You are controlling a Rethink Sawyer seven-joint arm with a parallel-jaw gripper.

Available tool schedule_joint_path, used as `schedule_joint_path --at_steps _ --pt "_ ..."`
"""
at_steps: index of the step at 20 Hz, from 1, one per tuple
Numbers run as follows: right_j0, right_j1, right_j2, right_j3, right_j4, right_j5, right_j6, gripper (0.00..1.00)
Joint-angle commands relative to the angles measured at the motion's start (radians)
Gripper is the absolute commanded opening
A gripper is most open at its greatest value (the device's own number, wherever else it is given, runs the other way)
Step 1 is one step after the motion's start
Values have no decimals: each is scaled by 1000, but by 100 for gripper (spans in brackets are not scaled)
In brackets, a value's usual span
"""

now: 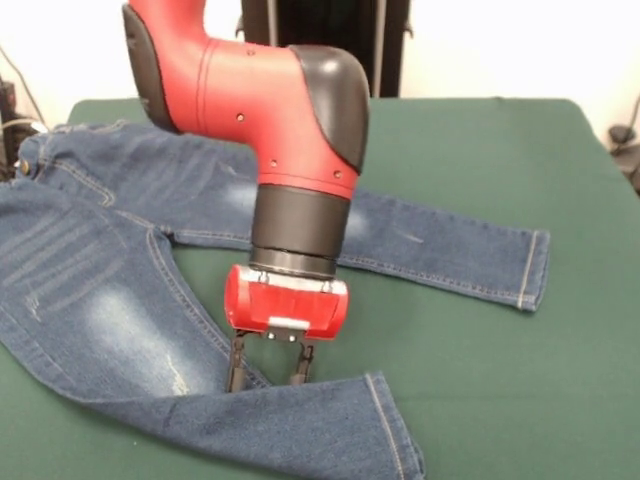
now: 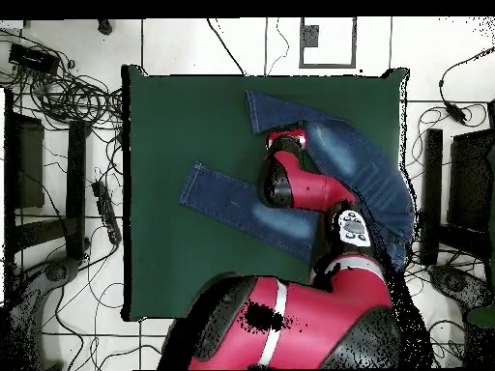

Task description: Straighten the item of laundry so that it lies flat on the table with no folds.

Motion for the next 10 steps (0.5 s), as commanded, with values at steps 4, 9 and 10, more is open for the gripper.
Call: schedule_joint_path --at_steps 4,9,10 --pt "-220 -211 226 254 -352 -218 326 100" --pt "-242 -320 264 385 -355 -271 359 100" --pt "-233 -302 246 376 -341 -305 346 100"
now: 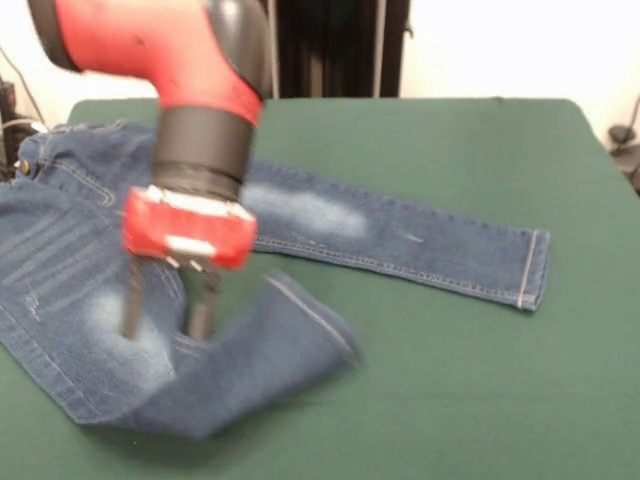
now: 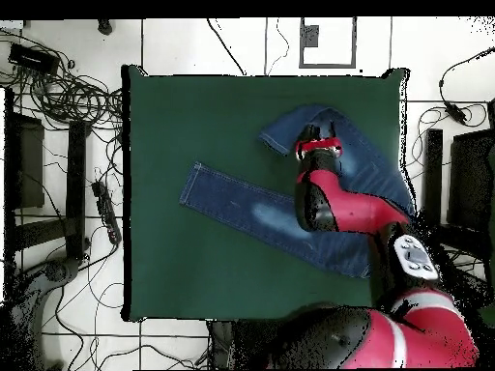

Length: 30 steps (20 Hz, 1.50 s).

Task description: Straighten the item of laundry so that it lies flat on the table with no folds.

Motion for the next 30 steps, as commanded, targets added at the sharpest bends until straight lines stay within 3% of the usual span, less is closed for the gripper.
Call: schedule_joint_path --at_steps 1,2,6,10,13,26,30 --pt "22 -115 103 187 -2 -165 298 100" --pt "28 -62 77 177 13 -235 277 100" --pt "32 -24 57 148 27 -379 241 100" --pt "37 2 37 115 57 -433 218 100" --pt "32 -2 36 109 36 -425 228 100" --pt "68 3 26 78 93 -350 200 100" --pt "65 -12 58 75 52 -221 226 100"
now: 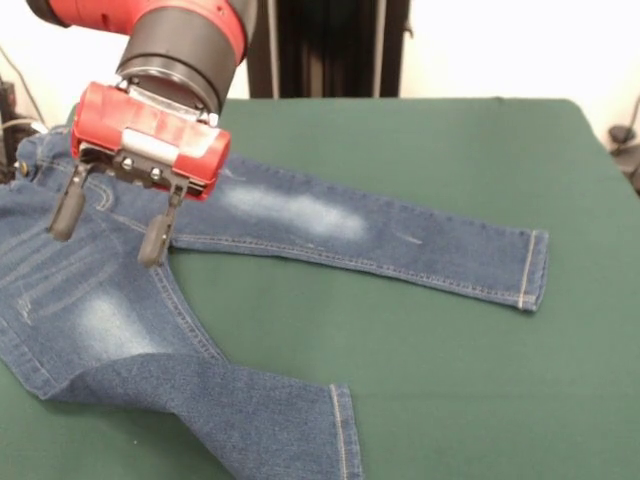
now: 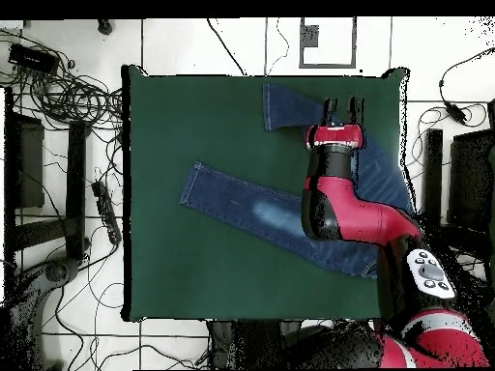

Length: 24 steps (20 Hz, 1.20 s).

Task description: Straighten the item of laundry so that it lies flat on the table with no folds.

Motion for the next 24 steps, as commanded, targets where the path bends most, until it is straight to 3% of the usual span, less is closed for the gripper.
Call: schedule_joint_path --at_steps 1,5,12,17,20,22,24 --pt "45 44 105 15 -15 266 229 100" --pt "19 35 167 19 -33 510 197 100" --pt "-62 -11 283 65 -60 762 129 100" --pt "-20 -46 222 44 13 936 94 100" --pt "13 -36 175 -5 35 992 107 100" --pt "10 -65 136 103 -10 903 150 100" --pt "40 -72 83 116 -15 878 174 100"
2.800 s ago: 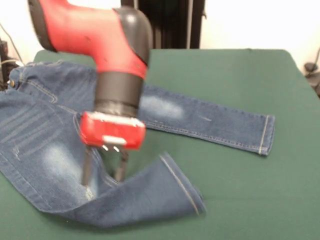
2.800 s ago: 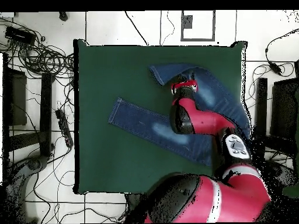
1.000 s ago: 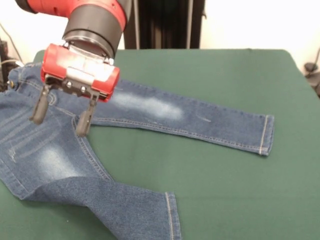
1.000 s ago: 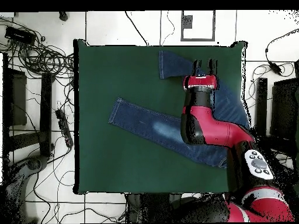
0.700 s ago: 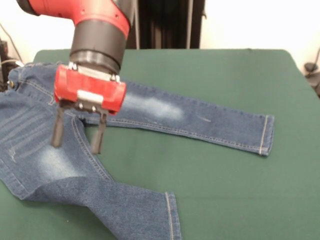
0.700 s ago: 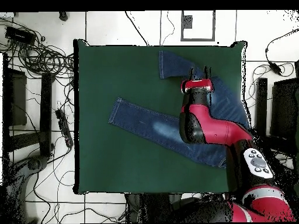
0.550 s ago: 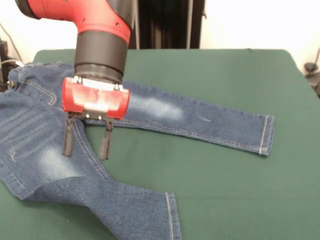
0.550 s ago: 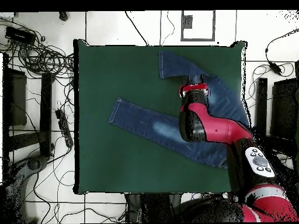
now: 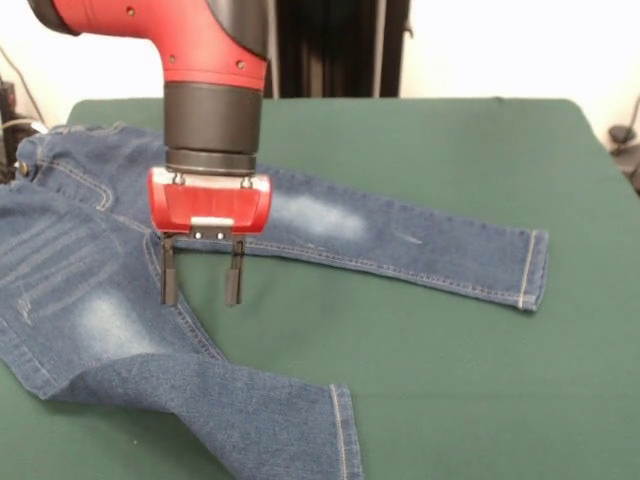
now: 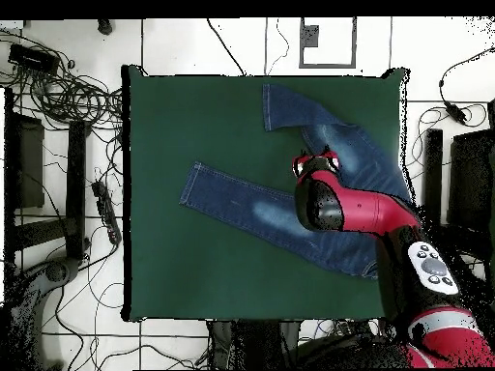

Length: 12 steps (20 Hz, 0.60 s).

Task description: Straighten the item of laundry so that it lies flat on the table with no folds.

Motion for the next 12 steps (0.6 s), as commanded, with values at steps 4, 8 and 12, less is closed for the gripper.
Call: schedule_joint_path --at_steps 4,8,12 --pt "177 -76 -173 127 27 29 209 100" --pt "205 -97 -219 147 19 18 204 100" --pt "166 -75 -180 149 11 66 167 100"
